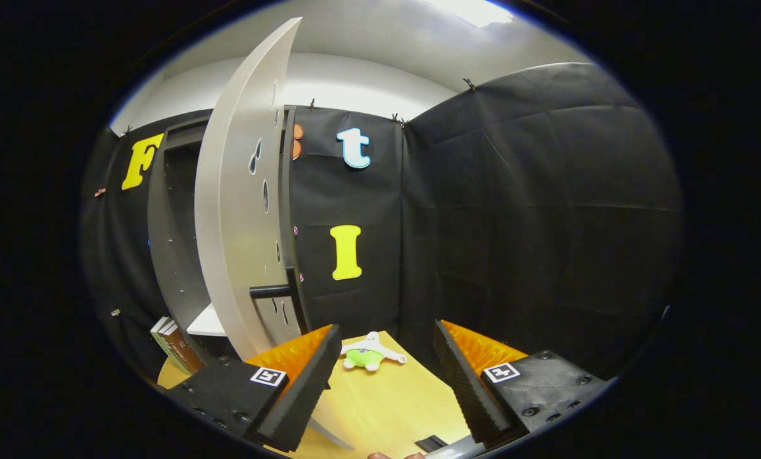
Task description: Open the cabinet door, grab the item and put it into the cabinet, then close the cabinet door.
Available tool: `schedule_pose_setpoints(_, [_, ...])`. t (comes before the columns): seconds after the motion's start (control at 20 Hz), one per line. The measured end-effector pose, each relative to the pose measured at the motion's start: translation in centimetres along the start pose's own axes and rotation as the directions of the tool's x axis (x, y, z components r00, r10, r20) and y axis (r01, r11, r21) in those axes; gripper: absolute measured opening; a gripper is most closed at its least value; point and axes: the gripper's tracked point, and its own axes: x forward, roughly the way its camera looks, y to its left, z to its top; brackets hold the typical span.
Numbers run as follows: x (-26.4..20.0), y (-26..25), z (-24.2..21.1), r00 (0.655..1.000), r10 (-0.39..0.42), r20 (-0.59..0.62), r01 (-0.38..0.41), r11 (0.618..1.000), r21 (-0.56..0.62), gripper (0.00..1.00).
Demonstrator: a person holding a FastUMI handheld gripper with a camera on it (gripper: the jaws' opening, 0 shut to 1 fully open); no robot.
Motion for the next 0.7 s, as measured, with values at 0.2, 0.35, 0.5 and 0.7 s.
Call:
schedule_pose_setpoints(0.2, [-1.0,1.8,-0.2,1.000,-0.019,0.006,0.020,0.999,-0.036,0.97])
schedule_pose_setpoints(0.35, [-1.8,3.5,-0.4,1.000,-0.006,-0.003,0.006,0.999,-0.041,0.97])
schedule_pose_setpoints(0.5, [-2.5,5.5,-0.8,0.999,0.029,-0.018,-0.029,1.000,-0.010,0.97])
schedule_pose_setpoints(0.7, [-3.1,8.1,-1.6,0.995,0.098,-0.036,-0.098,0.995,0.015,0.97])
